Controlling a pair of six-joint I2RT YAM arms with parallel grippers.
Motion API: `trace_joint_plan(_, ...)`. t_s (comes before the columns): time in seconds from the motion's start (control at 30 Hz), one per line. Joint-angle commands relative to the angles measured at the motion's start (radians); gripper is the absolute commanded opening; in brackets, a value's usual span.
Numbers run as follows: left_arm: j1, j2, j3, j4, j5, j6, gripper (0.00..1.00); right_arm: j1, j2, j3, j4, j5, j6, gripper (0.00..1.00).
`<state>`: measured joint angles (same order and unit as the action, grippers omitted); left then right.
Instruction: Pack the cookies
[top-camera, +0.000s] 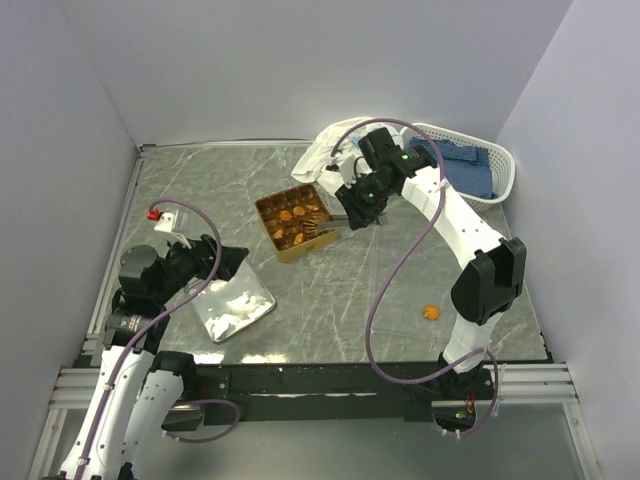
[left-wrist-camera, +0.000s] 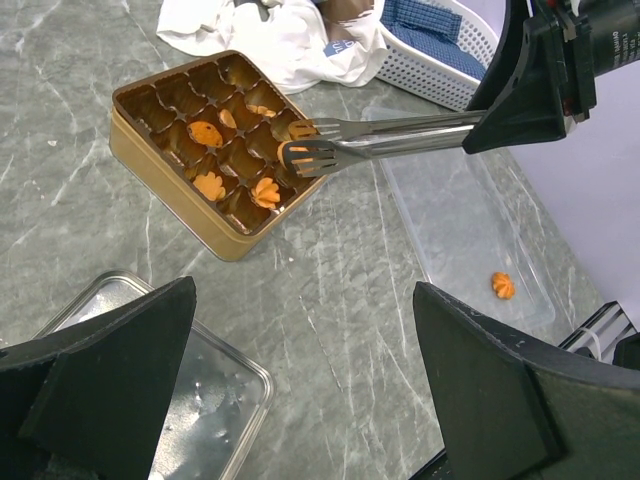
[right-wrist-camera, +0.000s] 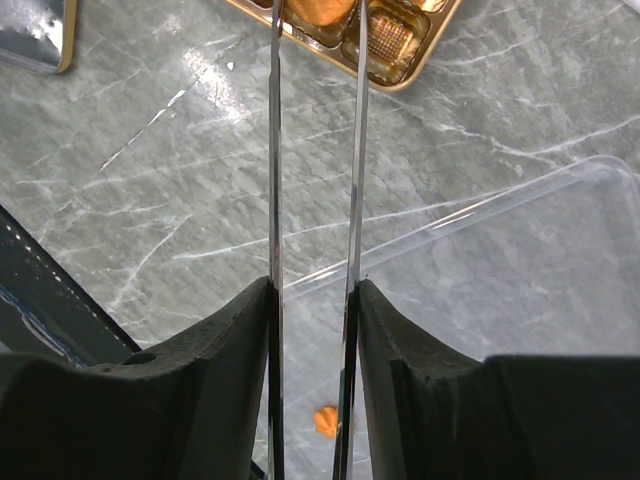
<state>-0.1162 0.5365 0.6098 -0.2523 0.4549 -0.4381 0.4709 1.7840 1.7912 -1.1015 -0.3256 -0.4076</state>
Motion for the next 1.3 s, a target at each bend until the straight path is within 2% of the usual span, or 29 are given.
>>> trace_joint_plan(0.0, 0.004, -0.013, 0.004, 0.035, 0.008, 0.013, 0.97, 0.009, -0.028, -0.003, 0.015, 0.011, 0.007, 0.45)
trace_joint_plan(0.2, 0.004, -0.017, 0.004, 0.035, 0.008, 0.013, 0.96, 0.011, -0.026, 0.002, 0.014, 0.013, 0.009, 0.51)
trace_joint_plan(0.6, 0.006, -0.018, 0.004, 0.033, 0.005, 0.013, 0.96, 0.009, -0.072, 0.008, 0.006, 0.01, 0.012, 0.5)
trace_joint_plan(0.93, 0.004, -0.027, 0.004, 0.035, 0.01, 0.015, 0.96, -0.106, -0.335, -0.223, 0.022, -0.02, 0.001, 0.49)
trace_joint_plan(1.27, 0.006, -0.036, 0.004, 0.036, 0.021, 0.012, 0.96, -0.345, -0.645, -0.532, -0.121, 0.034, -0.141, 0.49)
